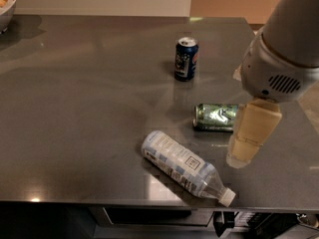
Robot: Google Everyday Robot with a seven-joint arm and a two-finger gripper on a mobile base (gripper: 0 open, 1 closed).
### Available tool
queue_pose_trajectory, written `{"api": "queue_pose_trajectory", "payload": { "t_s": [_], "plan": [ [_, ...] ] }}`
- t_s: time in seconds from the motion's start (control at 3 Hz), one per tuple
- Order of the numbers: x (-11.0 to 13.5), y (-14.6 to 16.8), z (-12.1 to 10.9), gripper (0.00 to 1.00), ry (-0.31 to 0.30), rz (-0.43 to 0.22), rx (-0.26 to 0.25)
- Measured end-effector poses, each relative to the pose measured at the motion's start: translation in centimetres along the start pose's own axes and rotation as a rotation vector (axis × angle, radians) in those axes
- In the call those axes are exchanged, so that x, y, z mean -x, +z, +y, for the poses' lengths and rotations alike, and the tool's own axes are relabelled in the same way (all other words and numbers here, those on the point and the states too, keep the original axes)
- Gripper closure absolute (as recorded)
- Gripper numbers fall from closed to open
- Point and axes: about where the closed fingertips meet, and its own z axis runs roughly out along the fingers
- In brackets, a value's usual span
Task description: Pick blue plastic bottle
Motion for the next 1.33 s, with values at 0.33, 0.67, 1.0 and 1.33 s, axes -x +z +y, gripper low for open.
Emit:
{"api": "queue_pose_trajectory", "payload": {
  "t_s": [0.33, 0.67, 1.0, 1.33],
  "plan": [
    [2.3, 1.4, 3.0, 0.00, 0.019, 0.017, 0.011],
    [3.3, 3.3, 4.9, 0.00, 0.058, 0.039, 0.002],
    [3.6, 5.5, 6.2, 0.00, 0.102, 0.060, -0.009],
    [3.5, 7.0, 6.7, 0.00, 0.138, 0.065, -0.035]
  ]
}}
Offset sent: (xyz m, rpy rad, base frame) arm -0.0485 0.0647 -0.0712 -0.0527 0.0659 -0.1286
